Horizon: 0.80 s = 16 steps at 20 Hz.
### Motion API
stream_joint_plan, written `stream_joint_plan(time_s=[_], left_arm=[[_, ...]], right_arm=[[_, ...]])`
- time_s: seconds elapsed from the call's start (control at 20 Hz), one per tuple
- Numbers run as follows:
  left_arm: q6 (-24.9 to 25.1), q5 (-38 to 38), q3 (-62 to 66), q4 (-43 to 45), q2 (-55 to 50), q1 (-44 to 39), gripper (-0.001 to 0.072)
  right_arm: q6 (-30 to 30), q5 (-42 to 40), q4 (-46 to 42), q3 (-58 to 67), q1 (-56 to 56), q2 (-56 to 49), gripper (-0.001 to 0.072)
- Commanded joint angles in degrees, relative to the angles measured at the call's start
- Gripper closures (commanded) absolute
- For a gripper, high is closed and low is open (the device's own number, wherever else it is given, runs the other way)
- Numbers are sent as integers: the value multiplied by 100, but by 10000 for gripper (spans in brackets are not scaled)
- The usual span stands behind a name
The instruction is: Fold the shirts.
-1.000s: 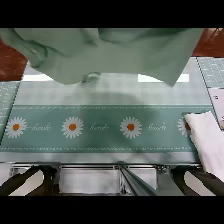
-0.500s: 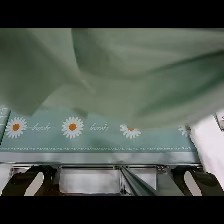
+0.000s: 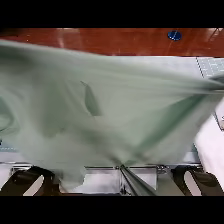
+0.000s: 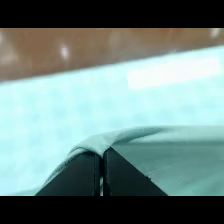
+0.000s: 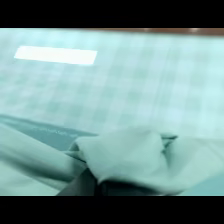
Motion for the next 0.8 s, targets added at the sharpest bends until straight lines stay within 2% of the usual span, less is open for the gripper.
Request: stream_joint_plan(time_s=[0.0, 0.15, 0.3, 0.35, 0.45, 0.6, 0.65, 0.7, 0.75], left_arm=[[-323, 1436, -1825, 216, -442, -55, 688], [-960, 2830, -2328, 214, -1329, -55, 688], [-1606, 4566, -2258, 210, -2356, -55, 688], [-1779, 4889, -2146, 192, -2671, -55, 688], [-2076, 4979, -1803, 107, -3318, -55, 688], [-2022, 4402, -1325, -361, -4063, -17, 688], [-2022, 4186, -1187, -387, -4223, 13, 686], [-2022, 3797, -992, -411, -4354, 83, 580], [-2015, 3373, -776, -411, -4424, 197, 319]], right_arm=[[-267, -1147, 376, -1703, 4, -328, 692], [-437, -1906, 481, -2275, 7, -1403, 692], [-761, -3110, 964, -2164, 4, -2852, 692], [-846, -3405, 1193, -1978, 4, -3394, 692], [-1123, -3547, 1849, -1432, 4, -4437, 692], [-1222, -3536, 2474, -535, 98, -5663, 691], [-1174, -3532, 2507, -256, 138, -5956, 642], [-1119, -3458, 2472, -9, 146, -6164, 424], [-1117, -3222, 2330, 249, 103, -6314, 295]])
